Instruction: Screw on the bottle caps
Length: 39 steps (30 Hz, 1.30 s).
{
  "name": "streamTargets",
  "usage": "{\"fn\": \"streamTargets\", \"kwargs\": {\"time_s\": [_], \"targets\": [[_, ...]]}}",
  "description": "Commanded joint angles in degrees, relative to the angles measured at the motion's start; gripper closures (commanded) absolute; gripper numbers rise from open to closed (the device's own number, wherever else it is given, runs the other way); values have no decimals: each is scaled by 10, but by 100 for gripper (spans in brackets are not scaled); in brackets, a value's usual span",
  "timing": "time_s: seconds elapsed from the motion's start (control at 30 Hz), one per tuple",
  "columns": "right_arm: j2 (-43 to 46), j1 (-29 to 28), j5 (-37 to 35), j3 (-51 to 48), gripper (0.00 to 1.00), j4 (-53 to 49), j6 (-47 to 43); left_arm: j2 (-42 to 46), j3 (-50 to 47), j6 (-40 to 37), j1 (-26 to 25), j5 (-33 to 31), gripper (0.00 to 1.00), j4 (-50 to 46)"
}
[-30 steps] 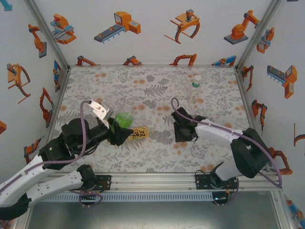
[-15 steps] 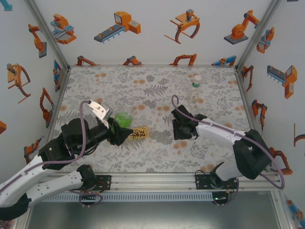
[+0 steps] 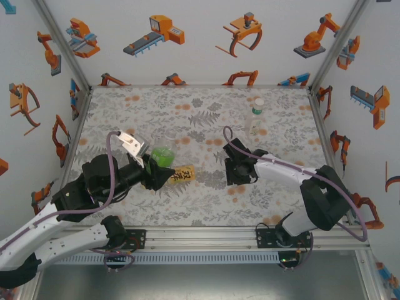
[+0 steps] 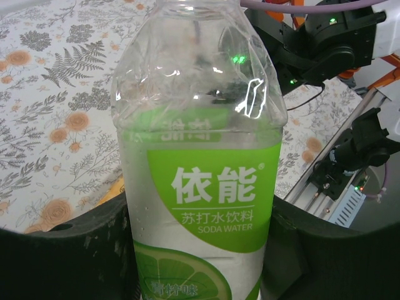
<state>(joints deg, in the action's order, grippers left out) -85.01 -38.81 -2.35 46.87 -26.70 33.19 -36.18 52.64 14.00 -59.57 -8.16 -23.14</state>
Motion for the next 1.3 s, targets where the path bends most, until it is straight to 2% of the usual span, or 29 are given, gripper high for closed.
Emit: {"fn": "streamTargets", "kwargs": {"time_s": [0.0, 0.27, 0.53, 1.27], "targets": [[-9, 2, 2, 8, 56, 1, 10, 4, 13, 6, 3, -7, 83, 9], [-5, 2, 4, 11, 56, -2, 13, 4, 14, 3, 3, -9, 83, 7], [21, 2, -30, 35, 56, -42, 6, 7, 11, 5, 3, -10, 83, 10], [-18, 2, -33, 17, 53, -37, 10, 1, 11, 7, 4, -7, 83, 10]]}}
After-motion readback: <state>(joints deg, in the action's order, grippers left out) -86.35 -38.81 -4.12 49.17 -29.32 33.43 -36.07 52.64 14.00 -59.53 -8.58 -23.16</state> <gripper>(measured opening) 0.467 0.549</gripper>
